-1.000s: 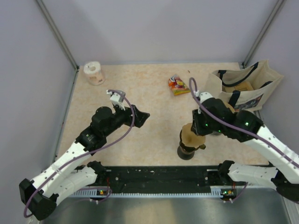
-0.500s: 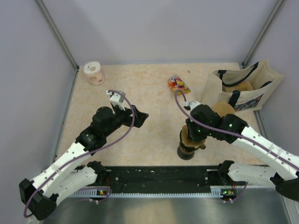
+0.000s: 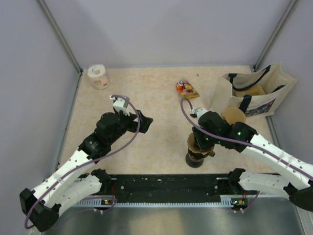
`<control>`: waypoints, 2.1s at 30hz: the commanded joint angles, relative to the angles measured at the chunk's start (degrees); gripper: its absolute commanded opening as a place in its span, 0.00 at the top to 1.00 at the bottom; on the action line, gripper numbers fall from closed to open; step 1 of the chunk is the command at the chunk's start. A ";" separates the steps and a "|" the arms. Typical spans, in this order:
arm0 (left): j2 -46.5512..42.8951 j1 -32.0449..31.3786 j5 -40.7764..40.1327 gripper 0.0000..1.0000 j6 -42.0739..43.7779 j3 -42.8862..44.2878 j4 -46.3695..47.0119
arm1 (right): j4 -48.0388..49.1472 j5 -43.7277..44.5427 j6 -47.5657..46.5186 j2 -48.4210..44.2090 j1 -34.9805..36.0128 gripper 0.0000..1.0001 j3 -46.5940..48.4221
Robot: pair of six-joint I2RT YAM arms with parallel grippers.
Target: Place the coffee filter in the dripper
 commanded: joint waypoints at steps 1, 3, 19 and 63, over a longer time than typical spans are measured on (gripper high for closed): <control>-0.76 0.03 -1.82 0.01 1.19 1.08 0.19 | 2.05 -0.98 -1.01 -0.13 -0.47 0.83 -0.56; -0.93 0.04 -2.08 0.01 1.11 1.08 0.10 | 1.78 -0.72 -1.19 -0.13 -0.47 0.83 -0.91; -1.90 0.03 -2.70 0.01 1.46 1.00 -0.96 | -0.15 1.66 -0.66 -0.92 -0.38 0.78 0.14; -2.35 0.03 -19.29 0.01 -2.84 4.42 -9.20 | 14.53 57.36 3.64 -12.52 -0.47 0.01 10.86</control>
